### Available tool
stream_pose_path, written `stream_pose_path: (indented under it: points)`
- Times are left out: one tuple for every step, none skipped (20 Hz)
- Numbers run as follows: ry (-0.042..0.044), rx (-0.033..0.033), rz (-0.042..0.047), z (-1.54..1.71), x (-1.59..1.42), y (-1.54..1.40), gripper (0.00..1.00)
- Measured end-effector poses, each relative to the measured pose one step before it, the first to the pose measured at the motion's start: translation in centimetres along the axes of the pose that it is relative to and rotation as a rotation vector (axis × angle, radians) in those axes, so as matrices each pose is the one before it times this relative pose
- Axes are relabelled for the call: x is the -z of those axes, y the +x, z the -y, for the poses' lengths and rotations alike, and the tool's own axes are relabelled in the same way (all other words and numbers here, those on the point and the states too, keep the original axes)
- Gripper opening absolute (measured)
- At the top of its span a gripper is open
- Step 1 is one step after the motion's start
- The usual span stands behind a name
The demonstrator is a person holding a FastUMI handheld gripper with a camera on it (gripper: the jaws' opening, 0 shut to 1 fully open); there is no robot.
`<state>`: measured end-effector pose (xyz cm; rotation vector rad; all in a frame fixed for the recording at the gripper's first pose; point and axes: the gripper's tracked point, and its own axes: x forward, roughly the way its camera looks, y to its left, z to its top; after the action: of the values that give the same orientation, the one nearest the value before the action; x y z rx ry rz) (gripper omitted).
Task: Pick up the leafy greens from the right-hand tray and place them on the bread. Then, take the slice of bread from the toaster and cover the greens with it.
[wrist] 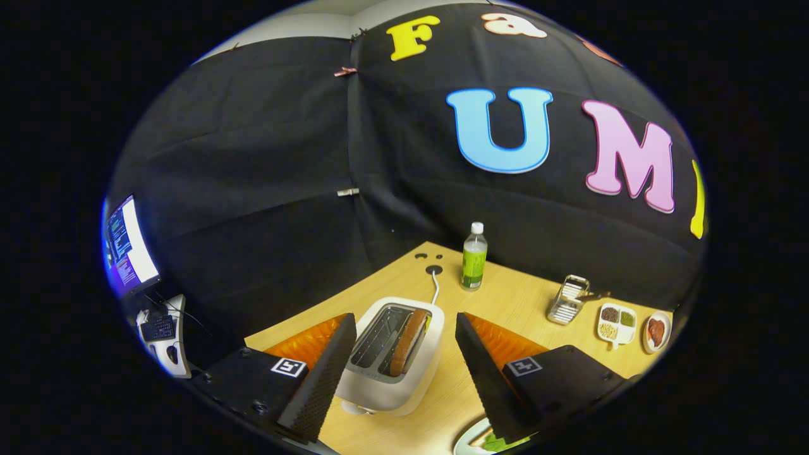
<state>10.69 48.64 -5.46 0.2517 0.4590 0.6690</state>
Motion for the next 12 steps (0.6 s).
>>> stream_pose_path:
  points:
    - [0.01422,0.00718,-0.02267,0.113,0.756,1.122,0.98]
    - [0.01526,0.00684,-0.02602,0.154,0.921,1.019,0.97]
    - [0.01355,0.00785,-0.02098,0.097,0.732,0.956,0.97]
    - [0.00974,0.01001,-0.01919,0.241,0.607,0.843,0.97]
    - [0.00808,0.00587,-0.01515,0.089,0.494,0.877,0.96]
    - [0.00545,0.00837,-0.01063,0.203,0.360,0.743,0.96]
    - [0.00548,0.00653,-0.00754,0.114,0.227,0.667,0.94]
    - [0.00930,0.00527,-0.00664,0.023,0.235,0.513,0.91]
    - [0.01433,0.00181,-0.00529,-0.111,0.154,0.471,0.87]
    - [0.01597,-0.00234,-0.00553,-0.210,0.081,0.331,0.74]
    - [0.01596,-0.00377,-0.00683,-0.258,0.160,0.525,0.67]
    - [0.01641,-0.00462,-0.01105,-0.229,0.172,0.124,0.52]
